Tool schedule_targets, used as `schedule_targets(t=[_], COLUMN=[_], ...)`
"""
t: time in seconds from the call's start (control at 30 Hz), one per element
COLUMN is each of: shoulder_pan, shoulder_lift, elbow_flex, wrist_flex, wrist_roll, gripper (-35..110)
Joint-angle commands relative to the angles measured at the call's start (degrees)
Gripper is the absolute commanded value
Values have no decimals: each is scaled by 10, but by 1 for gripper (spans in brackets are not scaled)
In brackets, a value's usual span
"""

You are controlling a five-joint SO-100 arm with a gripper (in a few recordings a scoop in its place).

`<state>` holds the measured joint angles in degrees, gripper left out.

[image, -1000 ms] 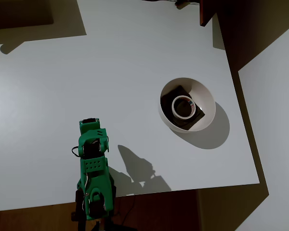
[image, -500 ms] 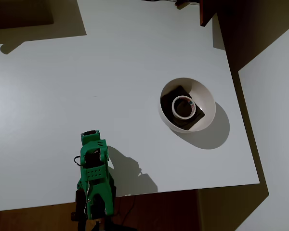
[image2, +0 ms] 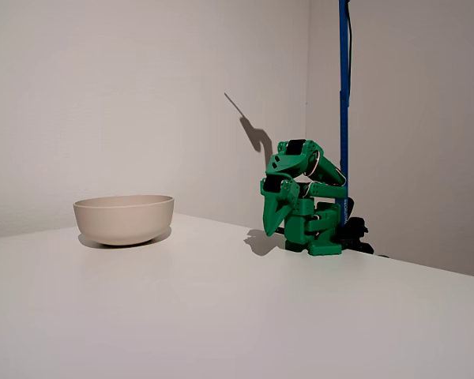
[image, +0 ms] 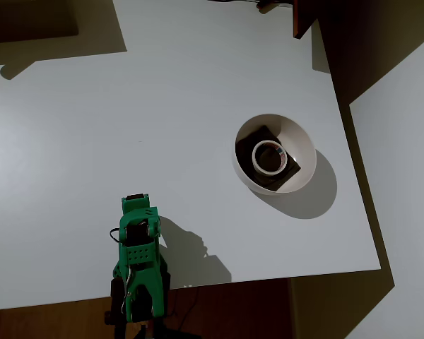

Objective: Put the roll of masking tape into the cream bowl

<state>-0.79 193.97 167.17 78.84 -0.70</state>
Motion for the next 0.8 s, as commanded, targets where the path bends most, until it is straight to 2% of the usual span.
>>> schedule_targets(t=[0.0, 0.77], shoulder_pan=[-8, -8], shoulder_lift=[3, 3], elbow_flex=[-3, -3], wrist_flex=[5, 5], wrist_roll=[-4, -4], gripper=[-6, -8])
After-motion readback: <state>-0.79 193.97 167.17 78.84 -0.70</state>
